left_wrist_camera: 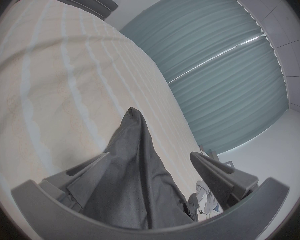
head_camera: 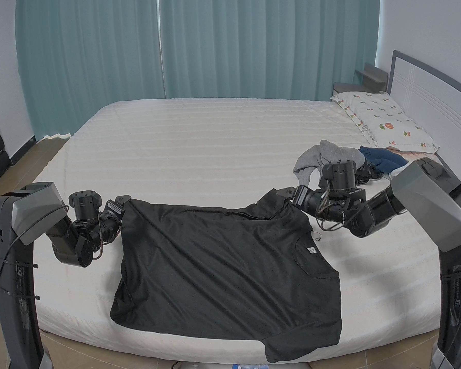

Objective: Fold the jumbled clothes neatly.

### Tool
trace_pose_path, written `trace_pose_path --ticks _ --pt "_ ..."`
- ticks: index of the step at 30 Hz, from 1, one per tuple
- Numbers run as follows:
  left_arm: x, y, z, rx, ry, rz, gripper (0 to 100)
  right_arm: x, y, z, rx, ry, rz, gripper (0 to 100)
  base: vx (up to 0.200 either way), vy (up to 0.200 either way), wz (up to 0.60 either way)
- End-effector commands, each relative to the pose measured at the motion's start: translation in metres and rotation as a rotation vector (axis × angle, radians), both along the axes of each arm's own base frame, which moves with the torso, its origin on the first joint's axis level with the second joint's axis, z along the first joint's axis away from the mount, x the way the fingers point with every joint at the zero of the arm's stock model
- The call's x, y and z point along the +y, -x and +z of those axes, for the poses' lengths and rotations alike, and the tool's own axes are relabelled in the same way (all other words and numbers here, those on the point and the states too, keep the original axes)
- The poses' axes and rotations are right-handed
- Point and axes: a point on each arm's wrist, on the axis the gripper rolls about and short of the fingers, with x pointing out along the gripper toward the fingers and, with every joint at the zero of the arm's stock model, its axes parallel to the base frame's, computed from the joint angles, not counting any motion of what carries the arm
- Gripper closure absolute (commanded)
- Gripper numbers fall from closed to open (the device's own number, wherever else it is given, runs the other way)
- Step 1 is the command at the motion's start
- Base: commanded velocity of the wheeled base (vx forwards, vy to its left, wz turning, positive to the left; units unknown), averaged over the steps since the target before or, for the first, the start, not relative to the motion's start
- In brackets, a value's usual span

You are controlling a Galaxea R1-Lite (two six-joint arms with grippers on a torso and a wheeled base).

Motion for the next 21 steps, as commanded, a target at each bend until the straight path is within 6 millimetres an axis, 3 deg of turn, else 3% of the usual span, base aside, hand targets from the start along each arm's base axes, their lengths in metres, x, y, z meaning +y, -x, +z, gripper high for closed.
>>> trace_pose_path --ticks 1,6,11,21 --pt "-0.003 0.003 -0.002 0.013 0.007 -0.012 0 0.023 -0.051 -0.048 0.076 -0.018 -0.056 0 0.0 0.0 0.0" --pt "-0.003 0.003 -0.002 0.01 0.005 -0.013 0 0.026 -0.073 -0.065 0.12 -0.027 -0.122 0 0.0 0.0 0.0" --pt "-0.003 0.003 -0.002 0.011 0.005 -0.013 0 0.025 -0.074 -0.083 0.167 -0.026 -0.155 0 0.0 0.0 0.0" --pt "-0.003 0.003 -0.003 0.013 0.005 -0.013 0 0.026 -0.078 -0.077 0.098 -0.072 -0.157 0 0.0 0.0 0.0"
